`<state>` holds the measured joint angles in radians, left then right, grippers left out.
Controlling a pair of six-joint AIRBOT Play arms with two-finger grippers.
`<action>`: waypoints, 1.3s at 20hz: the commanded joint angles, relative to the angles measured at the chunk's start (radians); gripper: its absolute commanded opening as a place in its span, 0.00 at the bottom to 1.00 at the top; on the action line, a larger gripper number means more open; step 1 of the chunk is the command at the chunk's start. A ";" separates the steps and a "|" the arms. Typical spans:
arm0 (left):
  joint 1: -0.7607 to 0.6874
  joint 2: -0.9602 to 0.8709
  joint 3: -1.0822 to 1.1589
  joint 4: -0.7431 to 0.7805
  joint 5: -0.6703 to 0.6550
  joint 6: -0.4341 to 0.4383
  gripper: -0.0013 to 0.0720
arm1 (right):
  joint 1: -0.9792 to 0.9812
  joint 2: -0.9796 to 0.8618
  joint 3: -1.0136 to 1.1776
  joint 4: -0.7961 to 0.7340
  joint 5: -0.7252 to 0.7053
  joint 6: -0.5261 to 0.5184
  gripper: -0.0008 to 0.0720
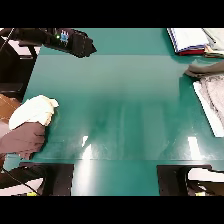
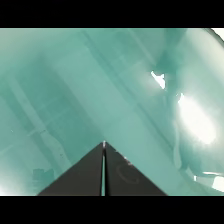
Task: Fold the shirts.
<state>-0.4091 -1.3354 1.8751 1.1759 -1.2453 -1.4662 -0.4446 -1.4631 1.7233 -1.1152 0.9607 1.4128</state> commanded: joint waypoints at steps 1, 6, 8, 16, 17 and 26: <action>-0.001 0.000 0.000 0.000 0.000 0.001 0.06 | -0.020 0.000 0.129 -0.005 0.055 0.000 0.04; 0.000 0.000 0.000 0.000 -0.004 0.002 0.06 | -0.077 0.021 0.186 -0.006 0.228 0.000 0.04; -0.001 0.000 0.000 0.000 -0.004 0.003 0.06 | -0.108 0.039 0.186 -0.023 0.303 0.000 0.04; 0.000 0.000 0.000 -0.001 -0.004 0.028 0.06 | -0.224 0.134 -0.046 -0.242 0.512 0.087 0.04; 0.000 0.000 0.000 -0.001 -0.005 0.028 0.06 | -0.235 0.161 -0.118 -0.269 0.507 0.088 0.04; 0.000 0.000 0.000 -0.002 -0.004 0.034 0.06 | -0.350 0.338 -0.445 -0.283 0.473 0.090 0.89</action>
<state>-0.4091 -1.3354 1.8751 1.1744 -1.2499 -1.4338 -0.7712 -1.1763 1.3437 -1.4311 1.4578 1.5021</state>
